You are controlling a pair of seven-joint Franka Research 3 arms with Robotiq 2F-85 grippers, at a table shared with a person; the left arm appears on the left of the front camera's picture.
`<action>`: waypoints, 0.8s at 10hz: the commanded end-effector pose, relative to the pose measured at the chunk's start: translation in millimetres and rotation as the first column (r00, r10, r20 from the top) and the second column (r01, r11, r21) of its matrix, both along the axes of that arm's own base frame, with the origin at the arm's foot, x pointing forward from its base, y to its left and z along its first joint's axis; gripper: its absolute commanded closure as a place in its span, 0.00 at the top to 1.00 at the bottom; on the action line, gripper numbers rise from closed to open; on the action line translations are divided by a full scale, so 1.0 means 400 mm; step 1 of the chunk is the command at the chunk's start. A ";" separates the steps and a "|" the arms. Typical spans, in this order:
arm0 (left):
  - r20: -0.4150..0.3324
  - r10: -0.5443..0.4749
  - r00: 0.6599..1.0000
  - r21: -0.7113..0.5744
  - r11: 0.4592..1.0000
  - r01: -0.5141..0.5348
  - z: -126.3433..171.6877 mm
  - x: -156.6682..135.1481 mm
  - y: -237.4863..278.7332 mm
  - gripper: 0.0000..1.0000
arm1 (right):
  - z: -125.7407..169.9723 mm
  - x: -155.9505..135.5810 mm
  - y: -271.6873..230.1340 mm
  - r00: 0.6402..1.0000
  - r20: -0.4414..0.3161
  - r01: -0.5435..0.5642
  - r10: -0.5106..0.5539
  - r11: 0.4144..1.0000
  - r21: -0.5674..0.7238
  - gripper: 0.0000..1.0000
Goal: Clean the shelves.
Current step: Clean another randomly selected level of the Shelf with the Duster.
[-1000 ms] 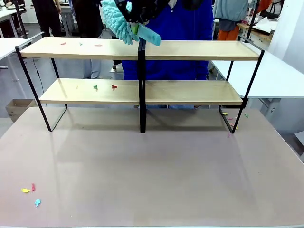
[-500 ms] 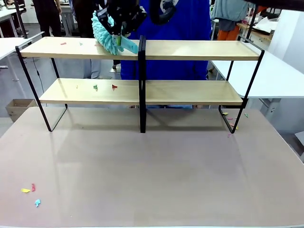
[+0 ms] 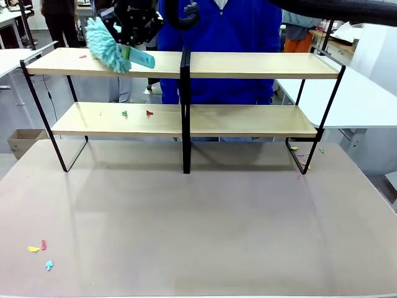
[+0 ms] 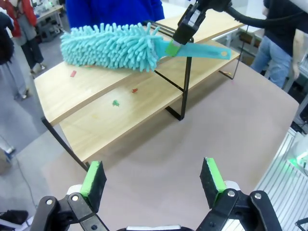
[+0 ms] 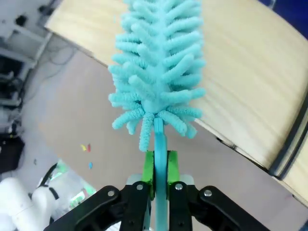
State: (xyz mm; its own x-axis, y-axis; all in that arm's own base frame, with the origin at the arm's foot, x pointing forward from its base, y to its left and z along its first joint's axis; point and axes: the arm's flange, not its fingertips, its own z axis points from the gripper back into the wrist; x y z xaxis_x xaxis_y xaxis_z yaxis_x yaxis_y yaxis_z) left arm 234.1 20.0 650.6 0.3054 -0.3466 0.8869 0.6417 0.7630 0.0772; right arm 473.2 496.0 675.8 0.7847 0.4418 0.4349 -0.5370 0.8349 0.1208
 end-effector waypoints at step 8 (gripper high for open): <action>-0.001 -0.003 1.000 -0.003 1.000 0.003 -0.001 0.001 -0.001 1.00 | 0.156 -0.070 -0.236 0.707 -0.211 -0.675 0.675 0.733 0.082 0.12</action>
State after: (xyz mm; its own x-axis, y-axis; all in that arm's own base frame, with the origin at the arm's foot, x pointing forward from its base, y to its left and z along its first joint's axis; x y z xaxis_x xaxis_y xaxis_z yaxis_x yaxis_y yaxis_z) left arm 234.0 20.1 650.7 0.3051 -0.3465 0.8871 0.6416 0.7631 0.0774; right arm 448.6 425.9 729.4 0.3480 0.8865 0.3049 -0.9208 0.2622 0.2886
